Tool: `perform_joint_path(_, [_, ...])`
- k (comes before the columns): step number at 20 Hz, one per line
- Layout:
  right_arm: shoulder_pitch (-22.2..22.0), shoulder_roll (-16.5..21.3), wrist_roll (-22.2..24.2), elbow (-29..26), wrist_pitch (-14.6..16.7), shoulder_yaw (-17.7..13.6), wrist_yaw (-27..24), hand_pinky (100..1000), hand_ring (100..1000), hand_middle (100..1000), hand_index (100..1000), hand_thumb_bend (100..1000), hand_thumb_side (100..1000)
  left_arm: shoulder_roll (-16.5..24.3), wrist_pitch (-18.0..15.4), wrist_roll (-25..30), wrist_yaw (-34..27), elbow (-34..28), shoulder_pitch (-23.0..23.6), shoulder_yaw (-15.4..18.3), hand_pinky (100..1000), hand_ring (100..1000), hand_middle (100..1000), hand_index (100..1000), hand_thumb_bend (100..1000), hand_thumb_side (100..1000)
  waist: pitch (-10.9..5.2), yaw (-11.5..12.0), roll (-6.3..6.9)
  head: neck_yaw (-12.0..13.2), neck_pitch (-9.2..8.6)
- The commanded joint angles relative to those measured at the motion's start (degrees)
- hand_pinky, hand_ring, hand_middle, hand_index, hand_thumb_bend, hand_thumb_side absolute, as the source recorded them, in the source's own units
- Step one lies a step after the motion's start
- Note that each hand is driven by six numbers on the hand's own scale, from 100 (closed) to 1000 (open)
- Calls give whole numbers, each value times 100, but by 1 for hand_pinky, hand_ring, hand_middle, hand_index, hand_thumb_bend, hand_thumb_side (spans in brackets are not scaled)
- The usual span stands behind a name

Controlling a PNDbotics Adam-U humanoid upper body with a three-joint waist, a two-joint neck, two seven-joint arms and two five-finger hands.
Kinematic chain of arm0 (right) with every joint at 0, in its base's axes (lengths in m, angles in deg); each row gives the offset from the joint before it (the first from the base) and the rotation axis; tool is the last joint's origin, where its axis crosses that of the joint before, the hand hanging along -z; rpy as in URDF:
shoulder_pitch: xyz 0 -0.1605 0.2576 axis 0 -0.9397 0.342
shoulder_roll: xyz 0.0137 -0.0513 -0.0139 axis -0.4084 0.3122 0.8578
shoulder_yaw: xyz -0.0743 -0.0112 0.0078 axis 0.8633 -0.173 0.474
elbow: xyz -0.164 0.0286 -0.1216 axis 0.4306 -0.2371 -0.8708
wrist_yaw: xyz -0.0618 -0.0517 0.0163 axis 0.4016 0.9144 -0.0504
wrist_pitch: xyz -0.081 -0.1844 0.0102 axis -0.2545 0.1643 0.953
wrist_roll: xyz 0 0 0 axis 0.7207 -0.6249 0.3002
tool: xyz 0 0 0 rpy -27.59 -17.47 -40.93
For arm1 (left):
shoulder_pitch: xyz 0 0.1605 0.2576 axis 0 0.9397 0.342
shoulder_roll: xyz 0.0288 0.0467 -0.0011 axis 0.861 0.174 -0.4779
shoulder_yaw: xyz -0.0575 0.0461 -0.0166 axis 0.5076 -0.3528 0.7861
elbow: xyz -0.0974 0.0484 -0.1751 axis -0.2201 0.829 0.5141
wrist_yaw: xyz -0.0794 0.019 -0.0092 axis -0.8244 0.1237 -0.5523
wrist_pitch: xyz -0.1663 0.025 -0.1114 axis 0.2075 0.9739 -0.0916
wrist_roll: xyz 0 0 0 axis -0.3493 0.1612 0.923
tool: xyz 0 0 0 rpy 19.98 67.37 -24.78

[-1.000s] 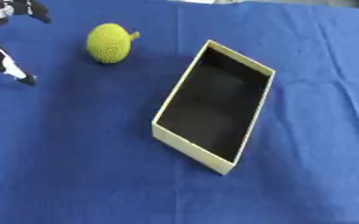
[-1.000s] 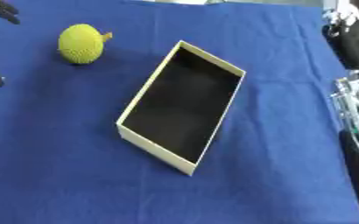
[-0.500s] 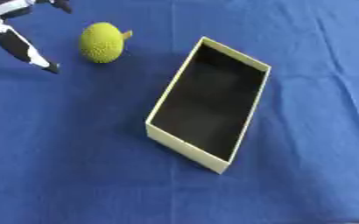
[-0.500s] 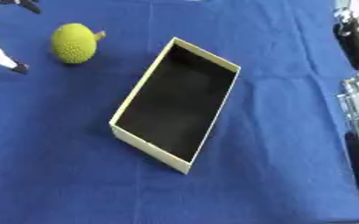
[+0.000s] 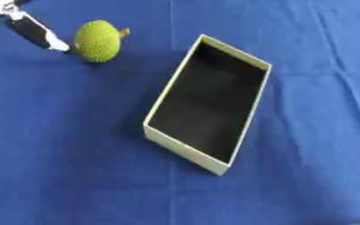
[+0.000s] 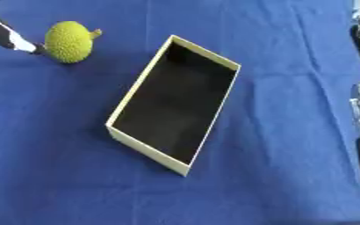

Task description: Pick up objects on the table and place them in the box.

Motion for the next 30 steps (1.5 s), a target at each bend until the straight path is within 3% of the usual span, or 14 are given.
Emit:
perform_joint_path(1, [83, 60, 10, -90, 17, -21, -32, 784, 735, 644, 806, 100, 515, 71, 147, -115, 3, -20, -173, 135, 991, 828, 901, 809, 748, 130, -97, -48, 11, 84, -90])
perform_joint_path(15, [193, -10, -9, -90, 2, -9, -71, 784, 734, 639, 802, 100, 530, 116, 476, -334, 518, 348, -184, 399, 988, 828, 913, 810, 723, 154, 93, -300, 54, 228, -224])
perform_joint_path(19, [205, -30, -30, -90, -14, -8, -74, 784, 733, 637, 801, 100, 539, 130, 594, -250, 477, 424, -161, 443, 976, 816, 904, 807, 669, 155, 156, -358, 71, 254, -263])
perform_joint_path(21, [189, -34, -53, -90, -34, -13, -71, 784, 732, 635, 801, 100, 545, 123, 653, -15, 400, 464, -164, 432, 958, 802, 885, 803, 620, 199, 175, -347, 77, 253, -235])
perform_joint_path(25, [192, -42, -111, -90, -76, -16, -66, 784, 730, 633, 800, 100, 545, 141, 774, 898, 110, 479, -180, 403, 913, 761, 852, 776, 524, 100, 181, -332, 89, 247, -194])
perform_joint_path(30, [164, -48, -185, -90, -106, -31, -58, 783, 727, 628, 798, 100, 549, 172, 839, 1519, 59, 397, -153, 374, 885, 739, 838, 769, 464, 100, 166, -329, 90, 247, -155])
